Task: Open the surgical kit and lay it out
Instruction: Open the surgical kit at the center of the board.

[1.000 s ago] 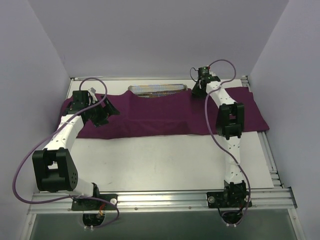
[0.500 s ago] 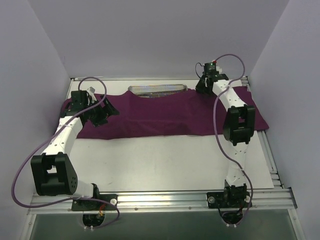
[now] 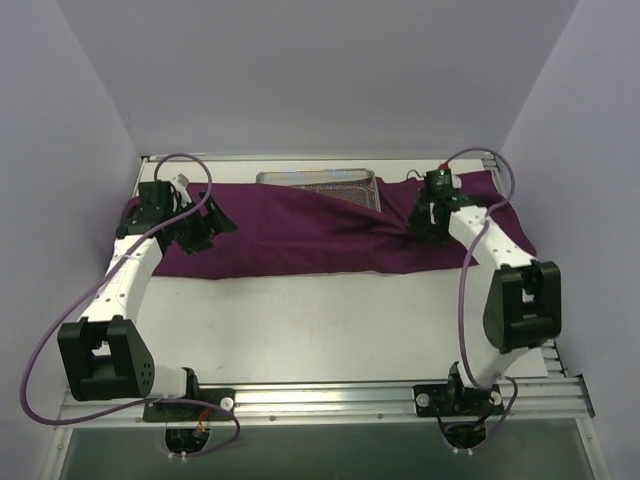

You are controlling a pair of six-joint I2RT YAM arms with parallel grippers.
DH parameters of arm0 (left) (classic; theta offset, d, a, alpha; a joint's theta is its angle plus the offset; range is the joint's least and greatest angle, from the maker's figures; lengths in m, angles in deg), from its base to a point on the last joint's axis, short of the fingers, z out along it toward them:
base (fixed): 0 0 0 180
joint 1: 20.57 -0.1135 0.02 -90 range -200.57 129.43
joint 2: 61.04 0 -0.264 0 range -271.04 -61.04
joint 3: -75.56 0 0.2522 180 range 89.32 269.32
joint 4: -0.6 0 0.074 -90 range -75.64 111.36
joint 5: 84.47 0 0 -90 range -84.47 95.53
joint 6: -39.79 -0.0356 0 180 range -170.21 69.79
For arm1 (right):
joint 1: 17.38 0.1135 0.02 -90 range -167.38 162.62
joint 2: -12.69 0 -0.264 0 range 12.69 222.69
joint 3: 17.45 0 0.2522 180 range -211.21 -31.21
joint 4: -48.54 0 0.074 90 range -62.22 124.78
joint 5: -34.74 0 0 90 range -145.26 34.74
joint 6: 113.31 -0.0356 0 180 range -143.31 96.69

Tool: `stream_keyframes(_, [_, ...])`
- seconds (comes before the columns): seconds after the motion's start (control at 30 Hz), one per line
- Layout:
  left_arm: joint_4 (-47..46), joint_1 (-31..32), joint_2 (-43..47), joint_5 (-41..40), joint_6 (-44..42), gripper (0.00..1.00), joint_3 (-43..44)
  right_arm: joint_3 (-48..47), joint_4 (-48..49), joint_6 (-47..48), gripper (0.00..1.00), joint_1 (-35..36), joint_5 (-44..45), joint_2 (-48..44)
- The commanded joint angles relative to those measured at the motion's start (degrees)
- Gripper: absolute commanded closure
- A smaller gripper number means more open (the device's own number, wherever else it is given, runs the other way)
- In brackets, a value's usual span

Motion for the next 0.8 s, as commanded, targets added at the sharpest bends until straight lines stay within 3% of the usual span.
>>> stream_keyframes(0.0, [0.9, 0.0, 2.5, -0.7, -1.6, 0.06, 3.3, 10.6, -1.7, -0.1, 1.00, 1.1, 1.7, -11.0])
stream_keyframes(0.13, [0.4, 0.2, 3.0, -1.1, -0.6, 0.06, 2.4, 18.3, -6.4, -0.6, 1.00, 1.1, 6.1, -19.8])
stream_keyframes(0.4, [1.1, 0.3, 4.1, -2.6, 1.5, 0.06, 0.8, 32.8, -11.0, -5.4, 1.00, 1.6, 3.4, -34.0])
stream_keyframes(0.5, [1.4, 0.4, 3.7, -3.0, 2.0, 0.06, 0.7, 33.3, -10.8, -5.5, 1.00, 1.9, 1.4, -35.2])
stream_keyframes(0.53, [1.9, 0.5, 3.5, -3.0, 1.9, 0.06, 0.9, 32.4, -11.0, -5.5, 0.96, 1.9, 1.1, -34.8])
stream_keyframes(0.57, [2.1, 0.5, 3.3, -3.1, 1.6, 0.06, 1.2, 31.7, -11.0, -5.4, 0.81, 1.9, 0.5, -33.7])
stream_keyframes(0.63, [3.8, 0.5, 2.1, -4.1, 1.4, 0.06, 2.5, 29.4, -10.5, -3.9, 0.64, 1.9, -0.4, -32.7])
stream_keyframes(0.67, [4.0, 0.5, 1.7, -4.7, 1.3, 0.06, 2.9, 28.3, -10.2, -3.4, 0.43, 1.9, 1.0, -31.6])
stream_keyframes(0.77, [4.7, 0.5, 0.2, -6.8, 1.5, 0.06, 4.2, 21.9, -9.5, -1.4, 0.25, 1.9, 4.9, -26.5])
